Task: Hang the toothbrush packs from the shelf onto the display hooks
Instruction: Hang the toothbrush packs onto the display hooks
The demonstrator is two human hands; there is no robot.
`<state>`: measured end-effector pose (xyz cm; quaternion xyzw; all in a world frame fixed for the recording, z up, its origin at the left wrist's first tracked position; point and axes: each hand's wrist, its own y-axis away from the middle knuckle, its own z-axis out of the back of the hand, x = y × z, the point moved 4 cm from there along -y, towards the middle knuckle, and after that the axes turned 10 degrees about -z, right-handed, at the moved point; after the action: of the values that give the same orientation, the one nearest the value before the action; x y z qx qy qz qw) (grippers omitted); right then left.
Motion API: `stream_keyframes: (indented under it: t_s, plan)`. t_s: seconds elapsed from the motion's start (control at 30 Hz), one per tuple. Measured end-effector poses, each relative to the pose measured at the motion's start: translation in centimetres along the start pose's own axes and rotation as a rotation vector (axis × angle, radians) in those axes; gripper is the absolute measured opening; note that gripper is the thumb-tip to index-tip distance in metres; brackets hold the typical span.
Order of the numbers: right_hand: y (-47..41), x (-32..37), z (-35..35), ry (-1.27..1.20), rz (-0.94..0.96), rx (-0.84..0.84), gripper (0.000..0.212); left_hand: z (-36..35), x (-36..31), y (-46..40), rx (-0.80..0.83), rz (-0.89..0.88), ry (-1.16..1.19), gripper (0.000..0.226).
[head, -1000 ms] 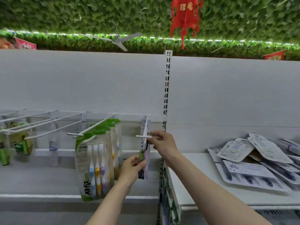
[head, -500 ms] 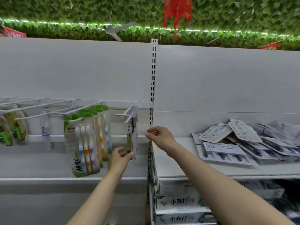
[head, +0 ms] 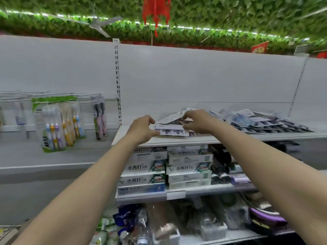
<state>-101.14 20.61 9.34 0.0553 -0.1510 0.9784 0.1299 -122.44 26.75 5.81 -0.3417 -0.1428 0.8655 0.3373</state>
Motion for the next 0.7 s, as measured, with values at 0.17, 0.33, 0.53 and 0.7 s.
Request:
stream_keyframes:
  t_s: [0.17, 0.33, 0.53, 0.7]
  plan:
    - [5.8, -7.6, 4.2, 0.079, -0.036, -0.076, 0.05, -4.3, -8.9, -0.3, 0.065, -0.182, -0.062, 0.047]
    - [10.4, -15.1, 6.3, 0.067, -0.132, -0.106, 0.054, -9.1, -15.5, -1.4, 0.152, -0.326, -0.085, 0.045]
    - [14.0, -23.7, 7.1, 0.047, -0.246, -0.106, 0.053, -14.9, -22.5, -2.8, 0.215, -0.435, -0.034, 0.048]
    - [13.7, -31.5, 6.7, 0.036, -0.33, -0.114, 0.051, -20.4, -26.2, -5.9, 0.229, -0.482, -0.012, 0.044]
